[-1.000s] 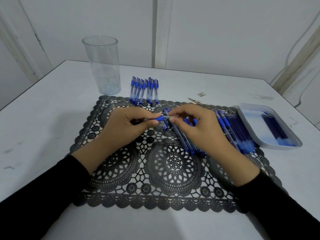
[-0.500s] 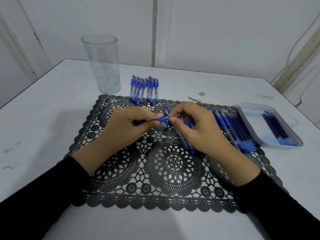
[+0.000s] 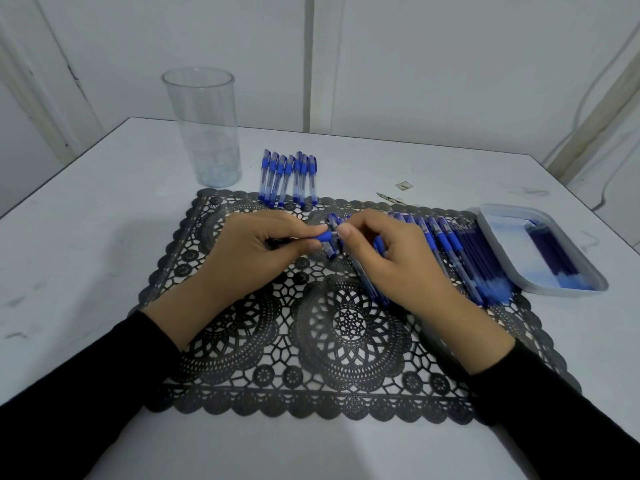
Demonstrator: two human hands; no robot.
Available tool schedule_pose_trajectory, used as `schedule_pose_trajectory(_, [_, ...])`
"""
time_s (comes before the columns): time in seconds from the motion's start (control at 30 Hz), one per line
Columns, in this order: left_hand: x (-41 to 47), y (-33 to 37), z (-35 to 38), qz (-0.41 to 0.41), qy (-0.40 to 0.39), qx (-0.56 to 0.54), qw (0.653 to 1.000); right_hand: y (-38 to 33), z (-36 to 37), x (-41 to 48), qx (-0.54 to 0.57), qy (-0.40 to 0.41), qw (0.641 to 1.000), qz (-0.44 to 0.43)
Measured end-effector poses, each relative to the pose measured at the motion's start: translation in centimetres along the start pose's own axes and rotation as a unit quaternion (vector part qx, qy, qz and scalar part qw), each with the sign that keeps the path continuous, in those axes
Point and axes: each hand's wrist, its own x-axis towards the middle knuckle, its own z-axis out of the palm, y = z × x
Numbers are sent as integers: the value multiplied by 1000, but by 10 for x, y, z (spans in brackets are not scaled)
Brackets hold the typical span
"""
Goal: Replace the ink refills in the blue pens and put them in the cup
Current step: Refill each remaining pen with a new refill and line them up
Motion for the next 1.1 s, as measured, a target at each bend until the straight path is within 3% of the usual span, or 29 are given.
schedule_pose_trajectory(0.33, [-1, -2, 0, -2, -2, 4, 1000, 0, -3, 0, 70, 25, 997, 24])
schedule_pose_trajectory(0.97, [0, -2, -6, -31, 2, 21, 999, 0, 0, 2, 83, 35, 994, 58])
schedule_pose_trajectory(1.1, [-1, -8, -12, -97, 28, 38, 994, 1, 5, 5, -16, 20, 998, 65])
